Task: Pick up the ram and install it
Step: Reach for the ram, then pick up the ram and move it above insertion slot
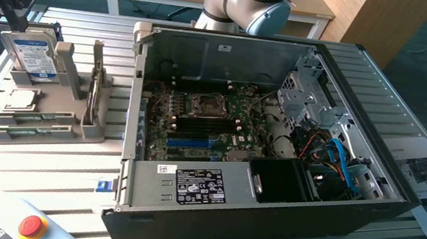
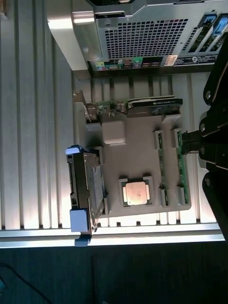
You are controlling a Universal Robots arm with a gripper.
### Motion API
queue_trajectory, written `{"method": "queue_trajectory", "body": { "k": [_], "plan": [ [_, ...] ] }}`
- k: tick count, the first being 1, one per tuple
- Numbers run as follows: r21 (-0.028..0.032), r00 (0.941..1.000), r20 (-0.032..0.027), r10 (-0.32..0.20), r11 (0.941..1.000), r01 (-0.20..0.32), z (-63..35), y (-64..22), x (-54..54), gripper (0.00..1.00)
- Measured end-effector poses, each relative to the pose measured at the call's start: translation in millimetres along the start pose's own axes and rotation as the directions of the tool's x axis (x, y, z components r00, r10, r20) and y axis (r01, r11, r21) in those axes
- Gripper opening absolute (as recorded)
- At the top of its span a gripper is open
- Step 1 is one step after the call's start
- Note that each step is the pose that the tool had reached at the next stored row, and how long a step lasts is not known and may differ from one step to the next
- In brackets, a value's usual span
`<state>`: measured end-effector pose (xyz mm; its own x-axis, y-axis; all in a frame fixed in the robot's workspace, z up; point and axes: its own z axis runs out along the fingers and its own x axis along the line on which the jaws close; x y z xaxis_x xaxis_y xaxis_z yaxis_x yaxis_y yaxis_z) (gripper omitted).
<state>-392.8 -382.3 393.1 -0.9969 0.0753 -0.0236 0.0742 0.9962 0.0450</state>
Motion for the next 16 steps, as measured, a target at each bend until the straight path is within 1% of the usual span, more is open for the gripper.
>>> {"method": "queue_trajectory", "body": {
  "k": [3,16],
  "plan": [
    [0.0,1.0,0.0,0.0,1.0,0.0,0.1,2.0,0.2,0.1],
    [0.0,1.0,-0.0001,-0.001,1.0,0.001,0.1,2.0,0.2,0.1]
  ]
}}
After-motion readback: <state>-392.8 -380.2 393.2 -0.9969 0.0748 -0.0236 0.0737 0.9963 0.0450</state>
